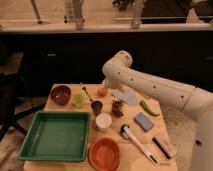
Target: Place apple in metal cup
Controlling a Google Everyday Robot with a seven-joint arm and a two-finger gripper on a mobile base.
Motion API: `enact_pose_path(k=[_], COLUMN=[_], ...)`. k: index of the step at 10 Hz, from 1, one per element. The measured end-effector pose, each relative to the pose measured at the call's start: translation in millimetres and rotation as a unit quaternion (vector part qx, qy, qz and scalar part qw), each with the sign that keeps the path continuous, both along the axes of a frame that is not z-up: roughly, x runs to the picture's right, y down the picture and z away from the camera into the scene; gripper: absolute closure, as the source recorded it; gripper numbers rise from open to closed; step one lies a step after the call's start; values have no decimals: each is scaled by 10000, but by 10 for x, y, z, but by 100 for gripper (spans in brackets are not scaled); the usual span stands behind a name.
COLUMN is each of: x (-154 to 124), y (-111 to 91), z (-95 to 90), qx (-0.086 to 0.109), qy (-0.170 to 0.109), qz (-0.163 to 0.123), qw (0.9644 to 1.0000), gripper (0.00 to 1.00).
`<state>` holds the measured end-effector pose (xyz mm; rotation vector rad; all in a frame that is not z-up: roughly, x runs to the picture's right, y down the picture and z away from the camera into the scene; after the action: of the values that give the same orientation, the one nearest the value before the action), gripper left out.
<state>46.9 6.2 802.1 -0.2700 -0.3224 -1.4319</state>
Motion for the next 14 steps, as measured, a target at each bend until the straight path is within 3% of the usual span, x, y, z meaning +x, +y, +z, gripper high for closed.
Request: enact_pose_path(k=[2, 3, 8, 14], x=[10, 7, -9, -372], y=[-38, -80, -150, -350], z=[74, 139, 485, 1076], qx=[64, 67, -151, -565], qy=[303, 302, -69, -450], qz=[66, 113, 124, -461], qw=[9995, 9995, 9998, 9963], gripper=[20, 20, 20, 20])
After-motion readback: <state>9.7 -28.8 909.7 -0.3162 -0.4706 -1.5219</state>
